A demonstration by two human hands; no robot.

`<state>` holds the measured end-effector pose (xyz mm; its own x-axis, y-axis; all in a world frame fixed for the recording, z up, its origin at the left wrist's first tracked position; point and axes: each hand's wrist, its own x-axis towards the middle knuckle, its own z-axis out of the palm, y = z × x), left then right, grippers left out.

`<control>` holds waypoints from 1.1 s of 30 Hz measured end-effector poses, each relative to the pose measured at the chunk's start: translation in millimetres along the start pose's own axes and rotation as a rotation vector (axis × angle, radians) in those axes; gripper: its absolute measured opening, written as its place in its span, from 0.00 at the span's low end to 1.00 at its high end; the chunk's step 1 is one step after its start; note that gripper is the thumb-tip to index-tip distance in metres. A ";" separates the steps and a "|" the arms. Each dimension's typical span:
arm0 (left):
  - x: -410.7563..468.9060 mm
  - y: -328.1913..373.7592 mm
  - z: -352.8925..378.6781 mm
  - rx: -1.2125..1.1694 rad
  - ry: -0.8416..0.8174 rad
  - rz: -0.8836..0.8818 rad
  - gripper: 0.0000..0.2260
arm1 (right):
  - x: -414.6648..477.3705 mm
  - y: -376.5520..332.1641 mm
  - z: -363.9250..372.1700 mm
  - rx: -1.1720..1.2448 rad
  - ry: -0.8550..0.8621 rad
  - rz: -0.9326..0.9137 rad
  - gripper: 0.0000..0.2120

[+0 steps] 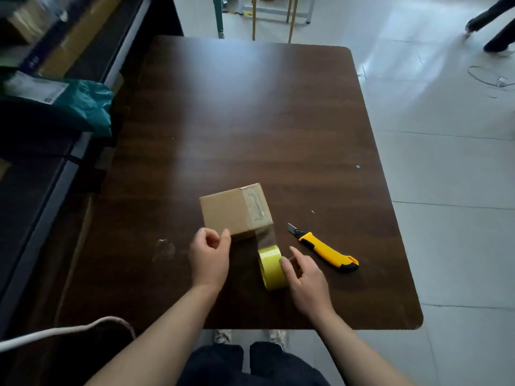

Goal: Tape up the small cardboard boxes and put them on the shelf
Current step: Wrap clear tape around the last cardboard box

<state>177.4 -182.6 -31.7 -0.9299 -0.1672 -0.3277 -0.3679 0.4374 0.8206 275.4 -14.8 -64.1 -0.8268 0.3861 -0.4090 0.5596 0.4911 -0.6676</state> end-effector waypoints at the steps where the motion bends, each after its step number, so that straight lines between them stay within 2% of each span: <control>1: -8.6 -7.3 7.1 0.019 -0.061 -0.060 0.13 | 7.2 6.5 -7.8 -0.020 0.036 -0.012 0.27; 3: -17.6 -14.9 25.1 0.044 -0.164 -0.219 0.16 | 25.4 20.2 -21.8 -0.126 0.120 -0.046 0.25; 5: -17.1 -17.3 43.0 0.031 -0.216 -0.308 0.22 | 44.3 32.1 -34.6 -0.264 0.127 -0.014 0.26; 8: -14.9 -18.2 63.2 -0.019 -0.226 -0.348 0.28 | 64.2 46.4 -47.2 -0.450 0.008 0.061 0.29; 12: -14.0 -16.4 71.4 -0.064 -0.232 -0.348 0.32 | 74.3 55.6 -54.8 -0.633 -0.106 0.022 0.27; 15: -15.3 -9.0 72.9 -0.035 -0.291 -0.305 0.31 | 77.9 50.6 -64.8 -0.515 -0.226 0.006 0.25; 17: -16.2 -5.6 75.2 -0.098 -0.305 -0.331 0.28 | 76.5 41.3 -74.6 -0.370 -0.269 -0.041 0.22; 21: -16.2 -4.5 81.1 -0.271 -0.238 -0.411 0.08 | 70.0 18.9 -98.3 -0.250 -0.217 -0.209 0.11; 23: -15.5 -5.2 82.5 -0.258 -0.209 -0.381 0.05 | 66.6 9.2 -108.6 -0.239 -0.223 -0.267 0.10; 28: -14.7 -8.7 82.9 -0.218 -0.189 -0.306 0.03 | 61.4 -13.4 -115.2 -0.477 -0.259 -0.388 0.16; 33: -13.9 -9.8 83.9 -0.186 -0.172 -0.254 0.02 | 65.2 -22.3 -102.2 -0.650 -0.244 -0.403 0.16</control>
<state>194.6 -110.4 -74.5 -0.7996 -0.0916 -0.5936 -0.5970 0.2297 0.7687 214.9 79.3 -12.3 -0.9193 -0.0623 -0.3887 0.0746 0.9419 -0.3274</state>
